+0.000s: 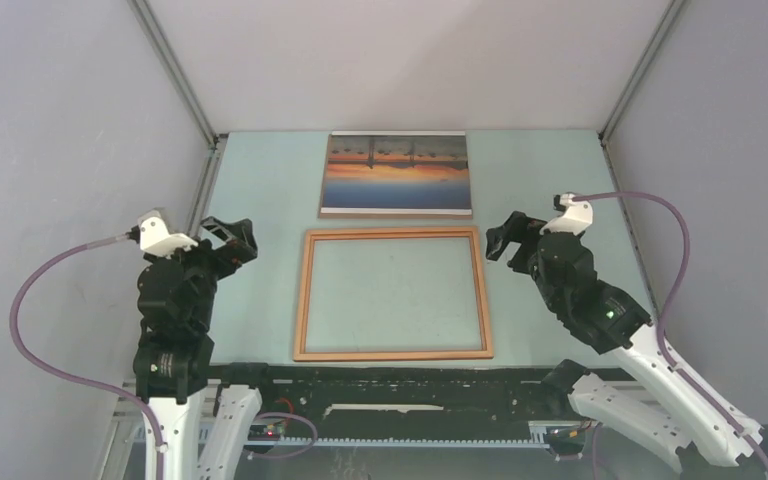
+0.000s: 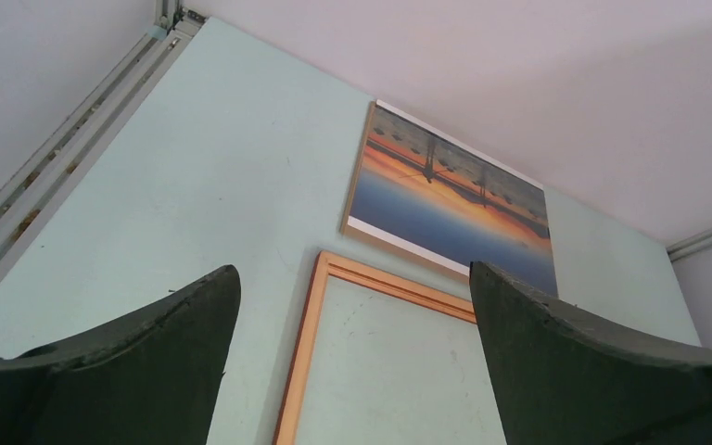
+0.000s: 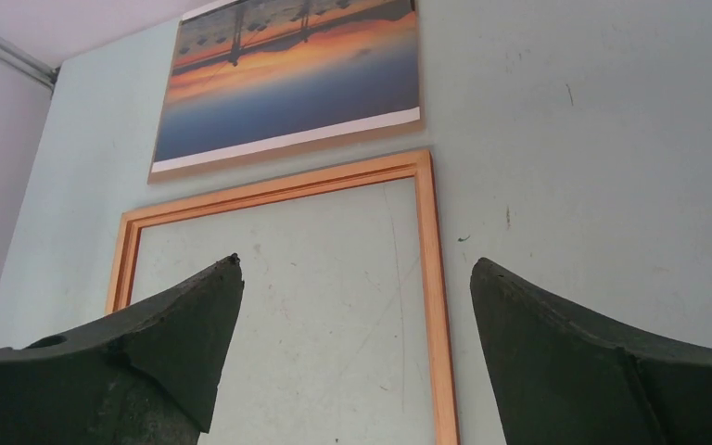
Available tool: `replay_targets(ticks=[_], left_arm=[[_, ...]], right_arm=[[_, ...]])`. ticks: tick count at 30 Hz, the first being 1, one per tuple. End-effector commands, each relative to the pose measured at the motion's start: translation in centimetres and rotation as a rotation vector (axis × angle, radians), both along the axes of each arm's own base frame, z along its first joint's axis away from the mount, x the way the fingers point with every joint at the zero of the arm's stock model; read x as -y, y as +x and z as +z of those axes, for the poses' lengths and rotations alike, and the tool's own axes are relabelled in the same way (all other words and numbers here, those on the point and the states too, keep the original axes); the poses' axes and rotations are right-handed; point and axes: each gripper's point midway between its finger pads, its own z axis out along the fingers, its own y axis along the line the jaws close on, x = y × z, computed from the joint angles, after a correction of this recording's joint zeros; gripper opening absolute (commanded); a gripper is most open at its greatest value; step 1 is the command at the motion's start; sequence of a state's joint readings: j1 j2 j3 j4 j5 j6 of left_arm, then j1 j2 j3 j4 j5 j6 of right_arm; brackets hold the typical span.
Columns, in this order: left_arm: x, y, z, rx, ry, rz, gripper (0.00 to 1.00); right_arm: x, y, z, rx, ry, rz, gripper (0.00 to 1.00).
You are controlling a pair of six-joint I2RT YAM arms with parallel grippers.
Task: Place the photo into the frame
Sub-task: Pick up the photo frame item at the center of the board.
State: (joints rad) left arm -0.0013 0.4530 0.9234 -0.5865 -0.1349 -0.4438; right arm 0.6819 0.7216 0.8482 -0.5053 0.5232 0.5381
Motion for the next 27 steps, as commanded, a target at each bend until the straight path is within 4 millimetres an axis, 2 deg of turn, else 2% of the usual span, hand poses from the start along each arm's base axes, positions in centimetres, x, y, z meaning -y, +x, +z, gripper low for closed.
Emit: replay_targets(ticks=[1, 3, 7, 9, 12, 13, 18, 21, 24, 27], left_arm=[[0.7, 1.4, -0.1, -0.003, -0.005, -0.043, 1.0], [1.5, 2.3, -0.4, -0.01, -0.028, -0.085, 1.0], [4.0, 5.1, -1.7, -0.039, -0.097, -0.209, 1.0], [5.0, 6.6, -2.5, -0.065, -0.135, -0.257, 1.0], [5.5, 9.4, -3.1, -0.068, -0.194, -0.267, 1.0], [6.4, 10.4, -3.7, -0.08, -0.208, -0.289, 1.0], [8.2, 15.5, -4.4, -0.096, -0.264, -0.289, 1.0], [9.8, 19.0, -4.8, -0.097, -0.278, -0.29, 1.0], [11.9, 22.7, -5.3, -0.096, -0.301, -0.308, 1.0], [13.8, 26.7, -6.6, -0.111, -0.314, -0.324, 1.0]], right_arm=[[-1.0, 1.3, 1.3, 0.027, 0.023, -0.019, 1.0], [-2.1, 2.3, 0.9, 0.026, 0.01, -0.001, 1.0], [-5.9, 4.7, 0.0, 0.05, -0.025, 0.126, 1.0], [-7.5, 6.5, -0.5, 0.068, -0.018, 0.158, 1.0], [-9.2, 10.2, -1.8, 0.038, 0.046, 0.163, 0.99], [-9.5, 11.5, -2.0, 0.037, 0.071, 0.156, 1.0], [-10.4, 17.9, -4.3, -0.026, 0.165, 0.12, 1.0], [-10.0, 21.7, -5.8, -0.085, 0.247, 0.095, 1.0], [-9.6, 24.2, -7.3, -0.114, 0.356, 0.103, 1.0], [-8.0, 26.3, -9.3, -0.176, 0.431, 0.11, 1.0]])
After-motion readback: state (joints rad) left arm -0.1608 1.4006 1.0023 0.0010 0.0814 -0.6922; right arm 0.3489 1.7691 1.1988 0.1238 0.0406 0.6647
